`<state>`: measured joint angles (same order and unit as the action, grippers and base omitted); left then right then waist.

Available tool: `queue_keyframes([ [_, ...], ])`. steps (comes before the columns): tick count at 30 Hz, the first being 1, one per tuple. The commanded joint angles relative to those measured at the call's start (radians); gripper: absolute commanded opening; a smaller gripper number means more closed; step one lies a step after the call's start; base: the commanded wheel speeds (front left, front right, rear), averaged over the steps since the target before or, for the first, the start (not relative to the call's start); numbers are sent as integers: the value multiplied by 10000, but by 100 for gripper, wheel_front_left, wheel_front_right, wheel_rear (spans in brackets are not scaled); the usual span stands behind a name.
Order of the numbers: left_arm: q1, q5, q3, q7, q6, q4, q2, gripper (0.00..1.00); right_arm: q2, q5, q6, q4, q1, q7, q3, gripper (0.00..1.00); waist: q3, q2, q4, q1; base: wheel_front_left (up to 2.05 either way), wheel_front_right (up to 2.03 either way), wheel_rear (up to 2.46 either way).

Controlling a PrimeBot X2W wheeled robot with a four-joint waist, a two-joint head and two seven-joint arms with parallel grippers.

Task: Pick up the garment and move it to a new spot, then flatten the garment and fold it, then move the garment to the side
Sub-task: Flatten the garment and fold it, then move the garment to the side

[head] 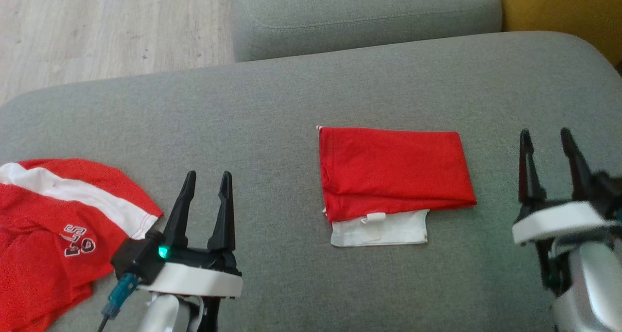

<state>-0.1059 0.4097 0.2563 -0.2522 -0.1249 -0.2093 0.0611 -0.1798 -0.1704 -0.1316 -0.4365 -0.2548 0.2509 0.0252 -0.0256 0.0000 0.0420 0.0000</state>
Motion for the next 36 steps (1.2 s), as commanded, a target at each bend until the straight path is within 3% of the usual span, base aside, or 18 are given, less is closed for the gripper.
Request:
queue_keyframes([
  [1, -179, -161, -400, -95, -58, 378, -13, 100, 189, 153, 9, 699, 116, 106, -67, 100, -41, 0, 35, 0, 0, 0, 0],
  [9, 8, -402, -565, -95, -58, 625, -64, 100, 873, 604, 9, 1773, 1227, 107, 257, 100, -57, 0, 60, 0, 0, 0, 0],
  [20, 74, -448, -496, -95, -58, 669, -94, 100, 1025, 794, 9, 1831, 1292, 108, 314, 100, -113, 0, -99, 0, 0, 0, 0],
  [28, -183, -405, -287, -95, -58, 629, -99, 100, 1068, 1090, 9, 680, 698, -172, 719, 100, -764, 0, -353, 0, 0, 0, 0],
  [36, -645, -400, 3, -95, -58, 555, -101, 100, 1228, 637, 9, -876, -291, -651, 931, 100, -1580, 0, -684, 0, 0, 0, 0],
])
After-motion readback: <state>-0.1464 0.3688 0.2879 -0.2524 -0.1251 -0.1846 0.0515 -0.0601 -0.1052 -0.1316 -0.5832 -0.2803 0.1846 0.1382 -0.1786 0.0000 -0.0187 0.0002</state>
